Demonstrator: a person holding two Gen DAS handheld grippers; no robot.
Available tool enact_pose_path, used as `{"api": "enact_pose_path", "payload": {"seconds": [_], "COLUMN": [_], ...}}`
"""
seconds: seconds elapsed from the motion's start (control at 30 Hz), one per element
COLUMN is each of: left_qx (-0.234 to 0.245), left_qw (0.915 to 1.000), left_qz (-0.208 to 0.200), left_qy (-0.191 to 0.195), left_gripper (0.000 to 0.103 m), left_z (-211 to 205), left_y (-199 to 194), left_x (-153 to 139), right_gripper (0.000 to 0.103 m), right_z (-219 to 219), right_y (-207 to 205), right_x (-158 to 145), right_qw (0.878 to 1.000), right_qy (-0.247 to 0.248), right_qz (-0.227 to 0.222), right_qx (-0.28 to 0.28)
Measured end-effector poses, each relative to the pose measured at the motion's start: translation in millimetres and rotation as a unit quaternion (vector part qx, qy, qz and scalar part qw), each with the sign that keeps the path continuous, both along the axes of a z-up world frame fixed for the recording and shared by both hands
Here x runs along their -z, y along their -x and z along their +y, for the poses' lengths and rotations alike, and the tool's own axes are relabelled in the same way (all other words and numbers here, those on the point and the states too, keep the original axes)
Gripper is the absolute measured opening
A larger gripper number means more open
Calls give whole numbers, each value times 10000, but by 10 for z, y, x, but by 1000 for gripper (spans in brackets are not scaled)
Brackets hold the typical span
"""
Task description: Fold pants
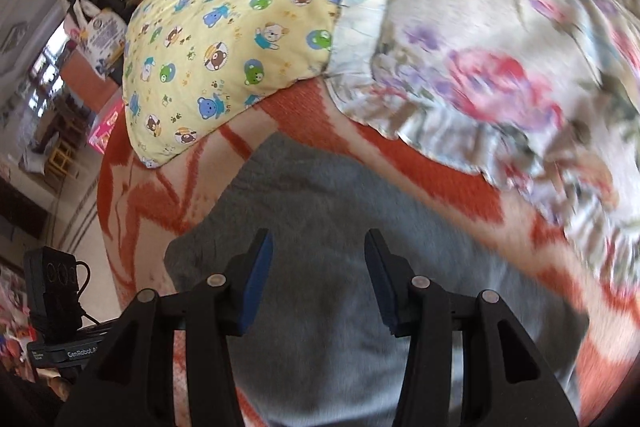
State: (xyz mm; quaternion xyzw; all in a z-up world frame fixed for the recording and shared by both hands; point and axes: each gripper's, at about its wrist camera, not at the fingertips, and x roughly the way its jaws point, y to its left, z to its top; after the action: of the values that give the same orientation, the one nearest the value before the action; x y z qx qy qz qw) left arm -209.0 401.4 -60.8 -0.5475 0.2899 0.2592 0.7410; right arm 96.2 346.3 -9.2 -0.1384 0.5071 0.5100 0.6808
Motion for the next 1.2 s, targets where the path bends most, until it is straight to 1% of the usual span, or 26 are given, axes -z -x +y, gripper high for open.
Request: {"api": "enact_pose_path", "payload": {"seconds": [0.07, 0.1, 0.2, 0.27, 0.33, 0.43, 0.57, 0.63, 0.7, 0.73, 0.77, 0.8, 0.83, 0.87, 1.03, 1.1, 1.2], "left_qx": [-232, -299, -361, -387, -456, -501, -485, -540, -542, -503, -458, -397, -299, -208, -143, -87, -113], "left_qw": [9995, 9992, 9990, 9984, 9978, 9977, 9980, 9977, 9976, 9976, 9974, 9970, 9972, 9980, 9994, 9993, 9995], "left_qz": [-90, -114, -51, -29, -47, -63, 67, 160, 317, 442, 551, 661, 678, 603, 307, 347, 308], "left_qy": [171, 218, 247, 401, 474, 462, 397, 376, 280, 165, 56, -67, -138, -49, 22, -56, 44], "left_gripper": [50, 50, 51, 51, 51, 57, 68, 69, 69, 67, 63, 54, 28, 24, 19, 18, 18], "left_z": [87, 115, 186, 215, 234, 244, 253, 248, 232, 220, 210, 201, 200, 220, 236, 212, 206], "left_y": [23, 17, -44, -63, -67, -106, -208, -246, -297, -341, -381, -421, -455, -465, -366, -368, -333], "left_x": [54, 77, 148, 232, 278, 268, 247, 241, 228, 210, 195, 180, 180, 219, 246, 228, 236], "right_gripper": [49, 49, 50, 50, 50, 50, 50, 52, 52, 51, 44, 25, 13, 5, 3, 3, 3], "right_z": [210, 317, 616, 777, 911, 1114, 1299, 1340, 1340, 1335, 1325, 1313, 1283, 1254, 1052, 1025, 1012], "right_y": [-20, -23, 5, 25, 51, 69, -8, -35, -54, -73, -95, -127, -186, -219, -227, -190, -122], "right_x": [18, 33, 97, 154, 226, 358, 599, 705, 734, 734, 728, 719, 703, 678, 441, 365, 273], "right_qw": [9997, 9993, 9970, 9949, 9917, 9838, 9803, 9802, 9833, 9854, 9877, 9895, 9911, 9927, 9970, 9969, 9954], "right_qy": [69, 115, 260, 329, 490, 807, 1074, 1123, 948, 901, 849, 821, 794, 748, 264, 228, 258], "right_qz": [-91, -118, -237, -298, -487, -854, -689, -590, -563, -489, -432, -353, -231, -138, 76, -28, -347], "right_qx": [-217, -340, -687, -901, -1087, -1353, -1507, -1522, -1445, -1359, -1243, -1137, -1042, -931, -717, -748, -860]}}
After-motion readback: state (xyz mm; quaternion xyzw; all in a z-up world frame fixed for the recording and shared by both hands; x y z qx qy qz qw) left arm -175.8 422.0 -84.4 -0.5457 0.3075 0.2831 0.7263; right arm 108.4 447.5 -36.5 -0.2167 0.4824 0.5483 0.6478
